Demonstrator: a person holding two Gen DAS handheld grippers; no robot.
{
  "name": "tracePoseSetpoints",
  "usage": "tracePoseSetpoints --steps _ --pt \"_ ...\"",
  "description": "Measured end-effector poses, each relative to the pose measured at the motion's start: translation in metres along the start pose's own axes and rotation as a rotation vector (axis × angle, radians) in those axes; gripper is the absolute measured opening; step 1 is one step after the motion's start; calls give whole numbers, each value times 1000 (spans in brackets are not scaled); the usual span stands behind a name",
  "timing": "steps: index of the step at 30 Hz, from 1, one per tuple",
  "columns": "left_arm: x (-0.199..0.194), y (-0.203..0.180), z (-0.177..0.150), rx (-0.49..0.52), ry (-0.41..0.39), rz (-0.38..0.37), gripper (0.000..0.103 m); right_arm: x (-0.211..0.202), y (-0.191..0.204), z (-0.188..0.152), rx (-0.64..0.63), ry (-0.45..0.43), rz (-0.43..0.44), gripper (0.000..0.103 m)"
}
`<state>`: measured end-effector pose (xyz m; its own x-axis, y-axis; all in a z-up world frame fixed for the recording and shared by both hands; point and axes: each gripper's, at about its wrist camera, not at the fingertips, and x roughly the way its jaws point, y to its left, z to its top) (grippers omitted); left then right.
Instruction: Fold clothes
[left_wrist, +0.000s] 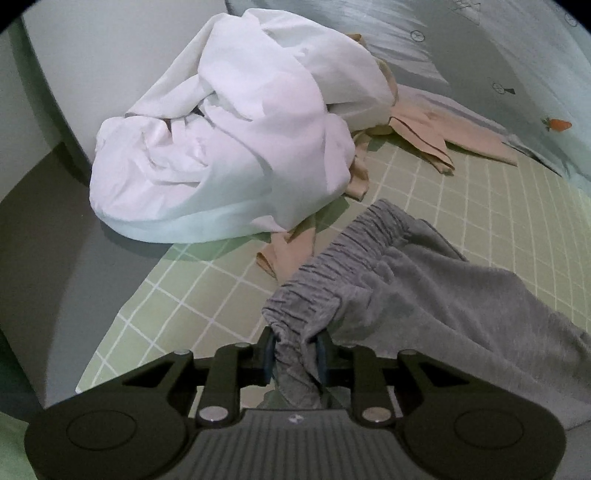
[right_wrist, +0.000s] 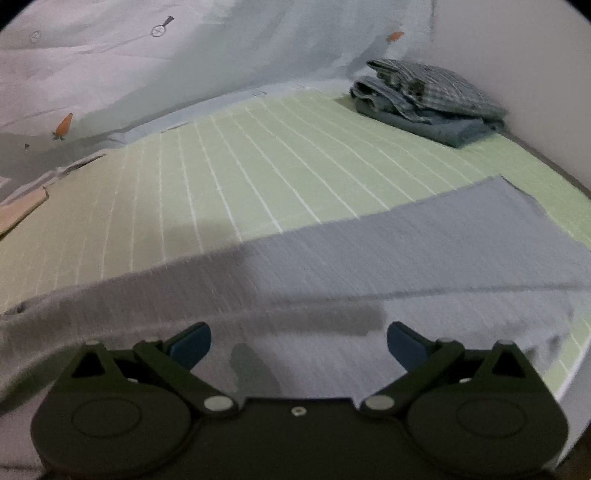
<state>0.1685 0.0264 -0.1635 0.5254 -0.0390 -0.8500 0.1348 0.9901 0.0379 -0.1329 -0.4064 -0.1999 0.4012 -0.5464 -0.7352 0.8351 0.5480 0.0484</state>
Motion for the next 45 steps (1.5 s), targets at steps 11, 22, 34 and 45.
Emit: tracePoseSetpoints --steps 11,22,34,45 --pt "3 5 -1 -24 6 -6 25 32 21 10 9 90 59 79" --pt "2 14 1 -48 -15 -8 23 -24 -3 3 -32 -20 105 1" --pt "7 31 -3 -110 -10 1 20 -83 -20 -23 -59 23 98 1" --pt "16 23 -12 -116 19 94 30 -44 -32 -47 -18 259 139 2"
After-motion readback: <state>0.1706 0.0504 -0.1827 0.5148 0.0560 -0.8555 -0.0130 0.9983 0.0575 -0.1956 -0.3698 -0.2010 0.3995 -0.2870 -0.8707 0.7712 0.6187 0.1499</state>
